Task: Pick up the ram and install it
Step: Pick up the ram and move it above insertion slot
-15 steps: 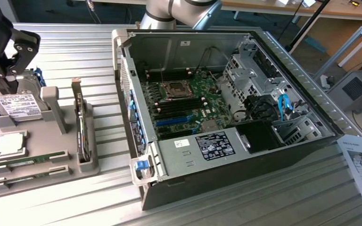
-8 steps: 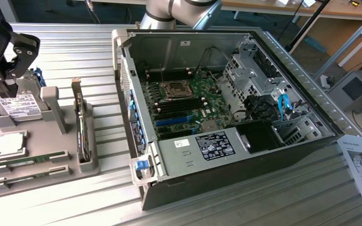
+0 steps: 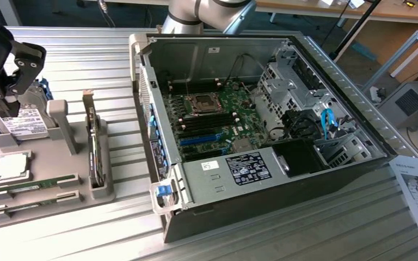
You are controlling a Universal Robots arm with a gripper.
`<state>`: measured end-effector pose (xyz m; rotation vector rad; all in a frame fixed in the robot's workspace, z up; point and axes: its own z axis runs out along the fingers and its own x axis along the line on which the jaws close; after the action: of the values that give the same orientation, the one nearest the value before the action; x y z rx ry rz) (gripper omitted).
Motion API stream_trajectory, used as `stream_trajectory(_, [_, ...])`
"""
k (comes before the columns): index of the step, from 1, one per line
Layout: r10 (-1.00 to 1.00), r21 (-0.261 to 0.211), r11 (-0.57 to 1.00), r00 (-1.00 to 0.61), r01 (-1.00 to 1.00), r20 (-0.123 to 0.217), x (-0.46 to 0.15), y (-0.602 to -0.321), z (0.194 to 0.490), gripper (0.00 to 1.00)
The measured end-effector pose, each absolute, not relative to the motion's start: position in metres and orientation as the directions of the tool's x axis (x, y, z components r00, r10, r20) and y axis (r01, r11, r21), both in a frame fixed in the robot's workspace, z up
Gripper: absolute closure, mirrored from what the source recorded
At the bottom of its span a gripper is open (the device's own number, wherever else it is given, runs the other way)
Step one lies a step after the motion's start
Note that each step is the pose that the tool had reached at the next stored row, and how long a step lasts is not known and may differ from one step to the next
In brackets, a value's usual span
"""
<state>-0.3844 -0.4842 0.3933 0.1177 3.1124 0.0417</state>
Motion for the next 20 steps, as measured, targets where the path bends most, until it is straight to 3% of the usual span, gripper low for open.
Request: stream_trajectory(20, [0.076,0.026,0.997,-0.997,0.076,-0.008,-0.3801,-0.4842,0.3932,0.89])
